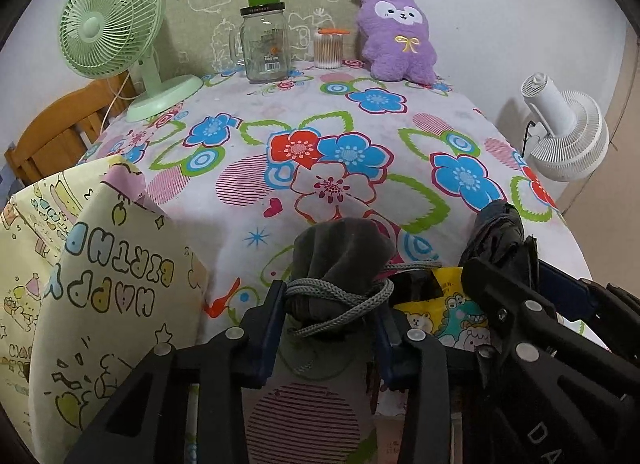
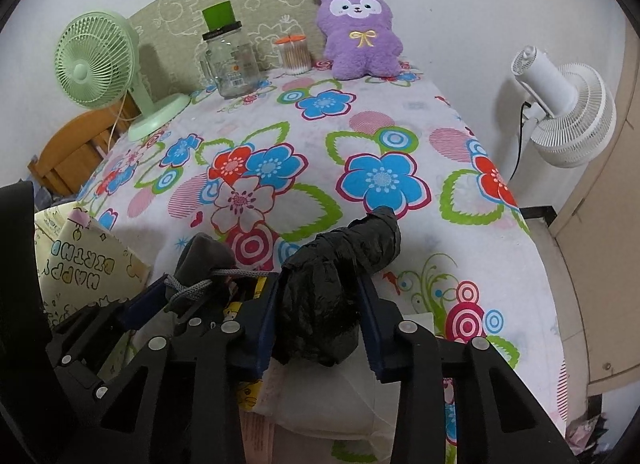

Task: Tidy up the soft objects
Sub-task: 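Grasp the grey drawstring pouch with left tool while right tool grasps black umbrella, then lift the grey pouch with left tool and carry it over the fabric box, then lower the grey pouch into the box with left tool while right tool lowers the umbrella, then open both tools to release the pouch and umbrella inside the box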

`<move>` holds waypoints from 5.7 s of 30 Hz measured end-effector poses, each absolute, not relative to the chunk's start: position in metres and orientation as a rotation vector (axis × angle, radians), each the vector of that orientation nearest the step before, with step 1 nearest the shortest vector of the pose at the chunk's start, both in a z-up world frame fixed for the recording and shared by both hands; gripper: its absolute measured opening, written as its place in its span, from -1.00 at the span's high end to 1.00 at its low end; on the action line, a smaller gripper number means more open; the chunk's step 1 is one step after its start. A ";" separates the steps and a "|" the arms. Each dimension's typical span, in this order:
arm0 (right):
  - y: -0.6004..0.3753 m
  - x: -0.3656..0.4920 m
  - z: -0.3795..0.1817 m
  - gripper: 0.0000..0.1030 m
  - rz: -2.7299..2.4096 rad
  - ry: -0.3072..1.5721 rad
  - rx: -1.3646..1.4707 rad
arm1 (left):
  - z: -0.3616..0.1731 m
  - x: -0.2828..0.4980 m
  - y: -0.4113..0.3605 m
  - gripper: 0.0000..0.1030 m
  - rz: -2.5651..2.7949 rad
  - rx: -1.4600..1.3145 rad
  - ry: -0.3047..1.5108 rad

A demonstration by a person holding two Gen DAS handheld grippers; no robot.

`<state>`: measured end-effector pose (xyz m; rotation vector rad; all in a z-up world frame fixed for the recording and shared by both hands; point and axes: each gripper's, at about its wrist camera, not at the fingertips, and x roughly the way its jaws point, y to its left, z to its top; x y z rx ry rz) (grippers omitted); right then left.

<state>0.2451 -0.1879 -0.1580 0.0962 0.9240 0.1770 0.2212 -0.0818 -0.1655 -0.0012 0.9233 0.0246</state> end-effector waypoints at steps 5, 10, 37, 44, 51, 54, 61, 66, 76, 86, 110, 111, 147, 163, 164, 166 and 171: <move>-0.186 0.241 -0.150 0.29 0.180 0.895 0.081 | -0.159 0.217 -0.080 0.26 0.030 -0.011 0.907; -0.183 0.234 -0.139 0.50 0.187 0.864 0.073 | -0.150 0.211 -0.079 0.26 0.031 -0.019 0.887; -0.180 0.182 -0.068 0.54 0.197 0.678 0.083 | -0.080 0.162 -0.072 0.27 0.032 -0.033 0.719; -0.177 0.164 -0.048 0.54 0.204 0.625 0.081 | -0.060 0.148 -0.068 0.27 0.025 -0.042 0.690; -0.172 0.147 -0.031 0.54 0.214 0.579 0.086 | -0.043 0.131 -0.063 0.27 0.024 -0.032 0.644; -0.169 0.141 -0.024 0.54 0.213 0.563 0.084 | -0.037 0.127 -0.061 0.27 0.019 -0.027 0.633; -0.162 0.124 -0.012 0.54 0.209 0.534 0.080 | -0.028 0.114 -0.055 0.27 0.005 -0.017 0.608; -0.153 0.116 -0.006 0.54 0.212 0.525 0.071 | -0.024 0.106 -0.046 0.27 0.006 -0.017 0.596; -0.133 0.107 -0.001 0.54 0.229 0.520 0.053 | -0.017 0.095 -0.028 0.27 0.016 0.003 0.577; -0.103 0.106 0.001 0.54 0.257 0.524 0.026 | -0.016 0.093 0.000 0.27 0.032 0.000 0.570; -0.029 0.130 -0.013 0.54 0.357 0.590 -0.043 | -0.032 0.103 0.069 0.27 0.086 0.000 0.608; -0.026 0.131 -0.015 0.54 0.362 0.597 -0.045 | -0.034 0.104 0.072 0.27 0.089 0.000 0.612; 0.056 0.191 -0.090 0.54 0.520 0.831 -0.040 | -0.103 0.150 0.142 0.22 0.131 -0.014 0.845; 0.050 0.197 -0.100 -0.39 0.557 0.923 -0.021 | -0.106 0.144 0.133 -0.48 0.025 -0.032 0.869; 0.049 0.197 -0.100 -0.40 0.555 0.923 -0.021 | -0.106 0.144 0.132 -0.49 0.026 -0.031 0.868; 0.047 0.195 -0.099 -0.41 0.547 0.922 -0.026 | -0.105 0.143 0.131 -0.56 0.028 -0.027 0.867; 0.041 0.190 -0.095 -0.50 0.531 0.908 -0.036 | -0.103 0.138 0.126 -0.67 0.044 -0.013 0.854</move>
